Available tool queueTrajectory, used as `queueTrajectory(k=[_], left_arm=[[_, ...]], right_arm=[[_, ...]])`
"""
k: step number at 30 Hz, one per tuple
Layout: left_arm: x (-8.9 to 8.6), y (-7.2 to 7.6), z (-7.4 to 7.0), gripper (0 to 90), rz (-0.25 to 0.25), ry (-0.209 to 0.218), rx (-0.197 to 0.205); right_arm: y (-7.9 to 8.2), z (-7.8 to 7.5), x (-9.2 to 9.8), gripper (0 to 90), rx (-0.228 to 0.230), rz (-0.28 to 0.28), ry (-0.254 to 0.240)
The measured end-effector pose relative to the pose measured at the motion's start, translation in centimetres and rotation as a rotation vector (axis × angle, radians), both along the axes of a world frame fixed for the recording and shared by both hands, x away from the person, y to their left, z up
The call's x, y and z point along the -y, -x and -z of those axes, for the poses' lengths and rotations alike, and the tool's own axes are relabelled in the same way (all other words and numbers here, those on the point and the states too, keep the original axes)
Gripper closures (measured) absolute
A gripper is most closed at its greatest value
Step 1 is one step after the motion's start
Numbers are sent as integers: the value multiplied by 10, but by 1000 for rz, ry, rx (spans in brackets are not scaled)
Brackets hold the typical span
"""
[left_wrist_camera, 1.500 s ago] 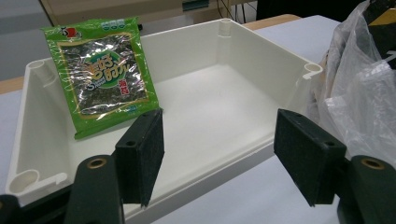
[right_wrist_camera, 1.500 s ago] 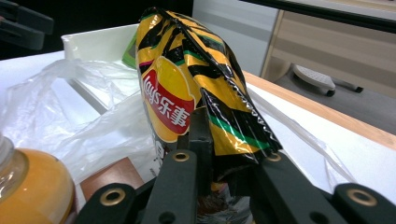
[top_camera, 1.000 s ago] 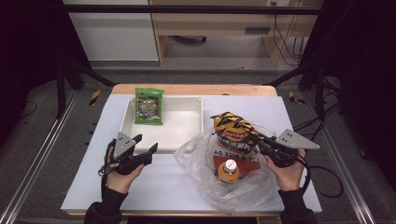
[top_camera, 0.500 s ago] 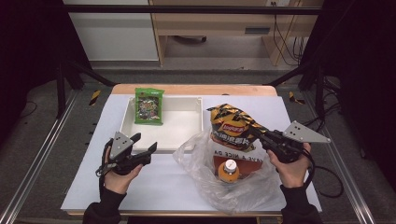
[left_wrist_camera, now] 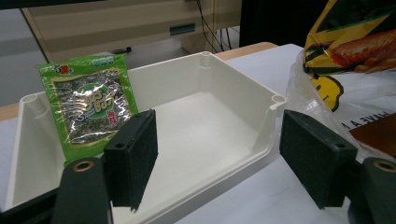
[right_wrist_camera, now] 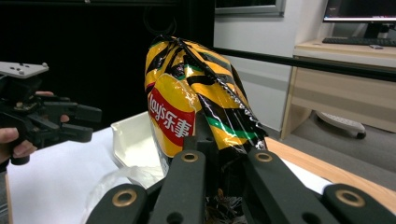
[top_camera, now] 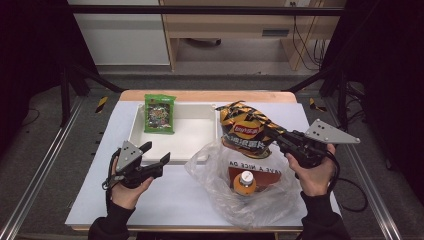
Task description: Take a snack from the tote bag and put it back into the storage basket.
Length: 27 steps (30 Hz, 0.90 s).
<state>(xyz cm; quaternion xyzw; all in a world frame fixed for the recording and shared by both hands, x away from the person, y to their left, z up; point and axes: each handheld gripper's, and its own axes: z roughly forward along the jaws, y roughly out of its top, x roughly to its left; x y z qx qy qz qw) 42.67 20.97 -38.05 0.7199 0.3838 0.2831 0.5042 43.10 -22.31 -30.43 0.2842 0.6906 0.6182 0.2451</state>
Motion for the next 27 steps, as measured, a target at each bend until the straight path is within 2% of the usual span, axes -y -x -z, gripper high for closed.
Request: queueTrajectory(k=[16,27], left_arm=[[2,6,-15,261,28,29,31],[8,9,-30,253,53,49,65]], right_arm=[[-6,-19,-32,884,-3,-72,-8],[-13,-17,-63,885,-26,-145,7]])
